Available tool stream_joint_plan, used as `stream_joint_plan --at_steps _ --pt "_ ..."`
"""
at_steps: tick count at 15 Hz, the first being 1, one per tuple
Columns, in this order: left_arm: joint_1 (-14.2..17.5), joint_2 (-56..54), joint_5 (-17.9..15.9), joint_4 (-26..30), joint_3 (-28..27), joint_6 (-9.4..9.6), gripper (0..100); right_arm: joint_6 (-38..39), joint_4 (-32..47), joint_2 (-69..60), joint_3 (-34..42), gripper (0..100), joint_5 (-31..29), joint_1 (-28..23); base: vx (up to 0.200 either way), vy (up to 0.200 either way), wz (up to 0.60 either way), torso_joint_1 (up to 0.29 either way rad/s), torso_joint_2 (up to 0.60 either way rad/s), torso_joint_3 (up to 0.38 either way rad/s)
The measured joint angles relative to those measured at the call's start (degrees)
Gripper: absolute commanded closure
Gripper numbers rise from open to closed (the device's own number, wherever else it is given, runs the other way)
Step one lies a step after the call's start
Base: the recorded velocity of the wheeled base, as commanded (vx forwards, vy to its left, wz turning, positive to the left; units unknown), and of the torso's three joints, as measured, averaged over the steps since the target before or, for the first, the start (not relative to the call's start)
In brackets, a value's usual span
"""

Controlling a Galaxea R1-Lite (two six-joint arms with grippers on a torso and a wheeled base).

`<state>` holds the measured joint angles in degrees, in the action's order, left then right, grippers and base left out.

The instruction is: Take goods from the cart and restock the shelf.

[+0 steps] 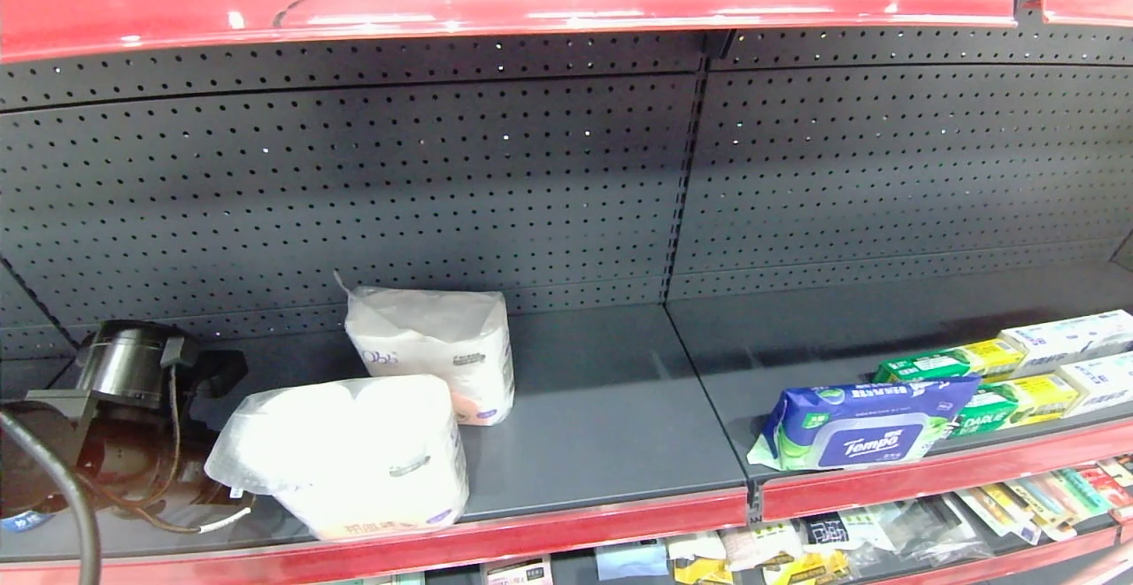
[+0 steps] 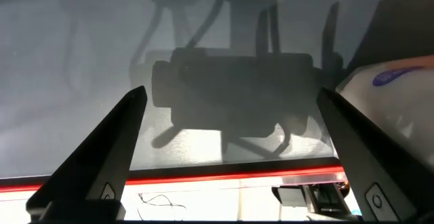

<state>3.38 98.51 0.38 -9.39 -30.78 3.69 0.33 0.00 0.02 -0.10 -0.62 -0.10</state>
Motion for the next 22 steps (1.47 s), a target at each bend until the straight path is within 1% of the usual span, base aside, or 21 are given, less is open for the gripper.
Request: stream_joint_plan --at_steps 22 --pt "-4.4 1.0 0.1 0.0 -1.0 -0.17 0 0.0 0.0 0.0 0.0 0 0.0 0.0 0.0 0.0 0.0 0.0 0.0 0.0"
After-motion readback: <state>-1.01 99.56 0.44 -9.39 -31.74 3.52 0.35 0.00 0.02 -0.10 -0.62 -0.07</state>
